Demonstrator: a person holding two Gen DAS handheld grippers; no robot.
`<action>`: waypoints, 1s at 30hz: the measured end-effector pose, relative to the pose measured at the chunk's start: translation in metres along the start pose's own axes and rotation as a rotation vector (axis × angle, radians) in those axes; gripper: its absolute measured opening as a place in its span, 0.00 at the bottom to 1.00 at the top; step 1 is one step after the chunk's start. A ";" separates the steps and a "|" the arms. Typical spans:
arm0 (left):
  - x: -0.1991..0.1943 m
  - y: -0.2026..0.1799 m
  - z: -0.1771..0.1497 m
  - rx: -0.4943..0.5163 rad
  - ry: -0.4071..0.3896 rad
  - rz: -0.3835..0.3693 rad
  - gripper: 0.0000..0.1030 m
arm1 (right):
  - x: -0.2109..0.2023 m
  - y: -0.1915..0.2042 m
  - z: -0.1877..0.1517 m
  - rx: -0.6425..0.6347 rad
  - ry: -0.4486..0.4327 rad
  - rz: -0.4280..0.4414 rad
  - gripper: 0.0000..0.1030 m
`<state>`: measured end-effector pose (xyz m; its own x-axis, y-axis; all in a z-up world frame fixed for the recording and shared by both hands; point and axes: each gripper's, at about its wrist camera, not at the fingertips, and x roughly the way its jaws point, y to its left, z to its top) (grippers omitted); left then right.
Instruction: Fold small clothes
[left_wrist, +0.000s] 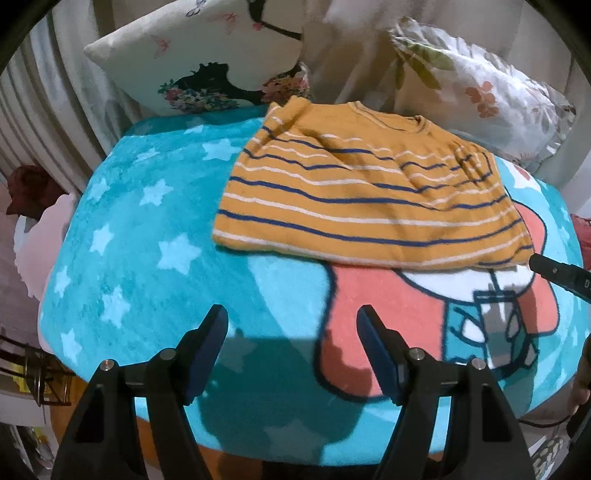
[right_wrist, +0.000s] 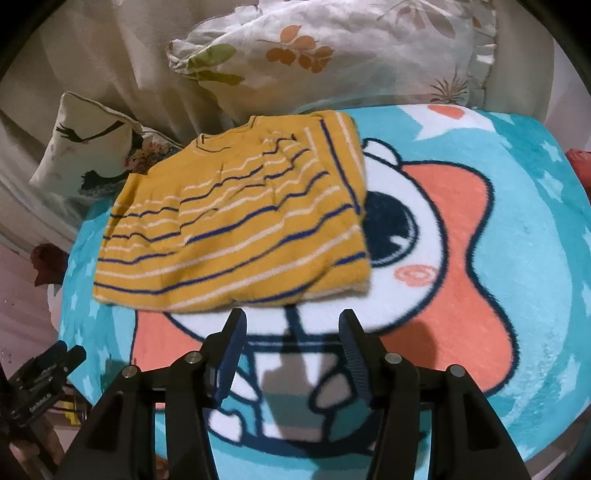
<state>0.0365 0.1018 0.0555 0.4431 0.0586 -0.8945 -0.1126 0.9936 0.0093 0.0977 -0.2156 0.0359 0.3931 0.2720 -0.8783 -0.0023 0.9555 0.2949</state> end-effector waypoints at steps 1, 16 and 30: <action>0.004 0.007 0.004 -0.003 0.005 -0.005 0.69 | 0.004 0.010 0.004 -0.008 0.004 -0.004 0.55; 0.062 0.103 0.036 -0.054 0.103 -0.050 0.70 | 0.065 0.161 0.038 -0.159 0.080 -0.018 0.59; 0.076 0.160 0.024 -0.174 0.143 -0.113 0.70 | 0.151 0.274 0.085 -0.248 0.169 0.009 0.64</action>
<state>0.0733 0.2673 -0.0003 0.3328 -0.0788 -0.9397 -0.2265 0.9607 -0.1607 0.2348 0.0777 0.0159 0.2330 0.2761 -0.9325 -0.2380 0.9459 0.2206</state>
